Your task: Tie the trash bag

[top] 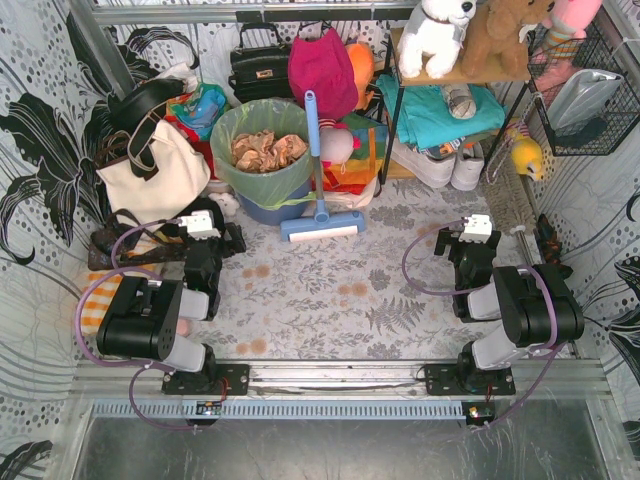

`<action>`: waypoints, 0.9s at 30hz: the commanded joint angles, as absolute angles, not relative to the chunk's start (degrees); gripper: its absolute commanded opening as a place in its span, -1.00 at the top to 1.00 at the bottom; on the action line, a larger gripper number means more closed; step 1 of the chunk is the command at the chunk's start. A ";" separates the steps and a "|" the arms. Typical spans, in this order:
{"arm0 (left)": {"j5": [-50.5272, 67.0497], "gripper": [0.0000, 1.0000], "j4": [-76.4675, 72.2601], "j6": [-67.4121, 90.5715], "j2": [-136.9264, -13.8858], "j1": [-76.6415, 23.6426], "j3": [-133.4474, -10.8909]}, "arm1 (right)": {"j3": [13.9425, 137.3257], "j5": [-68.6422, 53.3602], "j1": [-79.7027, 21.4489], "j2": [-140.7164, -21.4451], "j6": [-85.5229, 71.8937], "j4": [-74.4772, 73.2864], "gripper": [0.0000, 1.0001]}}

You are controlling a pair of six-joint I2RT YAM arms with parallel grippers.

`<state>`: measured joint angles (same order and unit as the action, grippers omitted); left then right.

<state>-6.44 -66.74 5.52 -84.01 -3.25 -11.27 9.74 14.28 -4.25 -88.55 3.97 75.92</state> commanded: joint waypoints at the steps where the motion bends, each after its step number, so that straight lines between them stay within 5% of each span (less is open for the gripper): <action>1: -6.06 -0.96 -68.89 5.12 -84.20 -2.90 -12.41 | 9.90 13.97 -4.22 -88.61 3.91 78.03 -0.94; 21: -5.21 -0.96 -68.97 4.36 -84.04 -2.99 -12.36 | 9.84 13.98 -4.22 -88.59 4.02 78.19 -0.93; 27: -8.29 -0.96 -57.27 3.40 -76.81 -4.81 -15.65 | 9.72 14.11 -4.22 -86.71 3.85 76.84 -0.93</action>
